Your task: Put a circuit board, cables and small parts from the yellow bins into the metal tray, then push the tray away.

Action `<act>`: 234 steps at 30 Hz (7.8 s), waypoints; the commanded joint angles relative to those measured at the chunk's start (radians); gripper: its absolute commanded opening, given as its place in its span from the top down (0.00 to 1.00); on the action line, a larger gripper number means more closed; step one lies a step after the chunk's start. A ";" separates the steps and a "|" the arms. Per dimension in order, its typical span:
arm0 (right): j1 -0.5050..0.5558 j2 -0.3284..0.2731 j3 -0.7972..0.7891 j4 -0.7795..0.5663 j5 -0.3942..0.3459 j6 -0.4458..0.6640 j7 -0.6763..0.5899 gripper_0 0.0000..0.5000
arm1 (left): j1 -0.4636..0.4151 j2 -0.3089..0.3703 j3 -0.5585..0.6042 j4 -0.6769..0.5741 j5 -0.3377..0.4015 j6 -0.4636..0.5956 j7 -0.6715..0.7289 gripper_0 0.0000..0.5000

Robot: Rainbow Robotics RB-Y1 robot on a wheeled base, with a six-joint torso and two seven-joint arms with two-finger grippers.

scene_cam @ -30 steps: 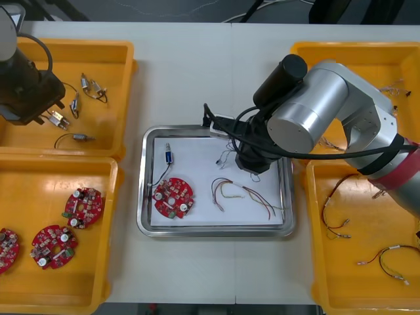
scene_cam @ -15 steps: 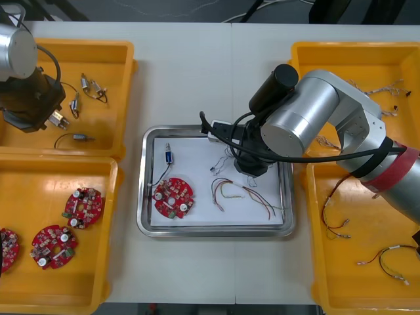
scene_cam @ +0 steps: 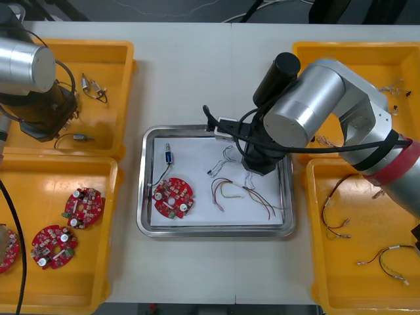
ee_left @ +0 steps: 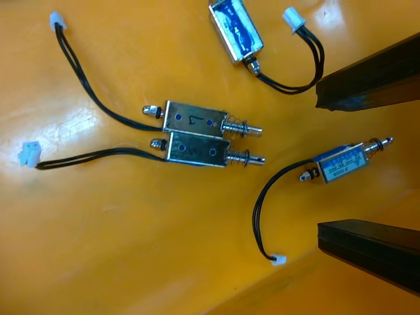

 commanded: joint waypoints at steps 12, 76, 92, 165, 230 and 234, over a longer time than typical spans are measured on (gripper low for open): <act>-0.034 0.067 -0.325 -0.128 -0.001 0.332 -0.225 0.08 | 0.023 -0.065 0.045 0.004 -0.046 -0.047 -0.032 0.03; 0.284 -0.286 -0.819 -0.308 -0.117 0.385 -0.817 0.07 | 0.025 -0.051 -0.001 0.063 0.034 -0.077 -0.029 0.11; 0.342 -0.298 -0.862 -0.243 -0.130 0.385 -0.828 0.07 | 0.017 -0.042 -0.001 0.062 0.049 -0.076 -0.026 1.00; 0.557 -0.297 -0.969 -0.378 -0.182 0.385 -0.856 0.00 | -0.015 0.125 -0.027 -0.518 0.414 0.241 -0.667 1.00; 0.557 -0.298 -0.977 -0.386 -0.193 0.385 -0.854 0.00 | 0.028 -0.160 -0.539 -0.440 0.173 0.047 -0.572 1.00; 0.557 -0.298 -0.977 -0.386 -0.193 0.385 -0.854 0.00 | 0.021 -0.168 -0.545 -0.406 0.173 0.001 -0.574 1.00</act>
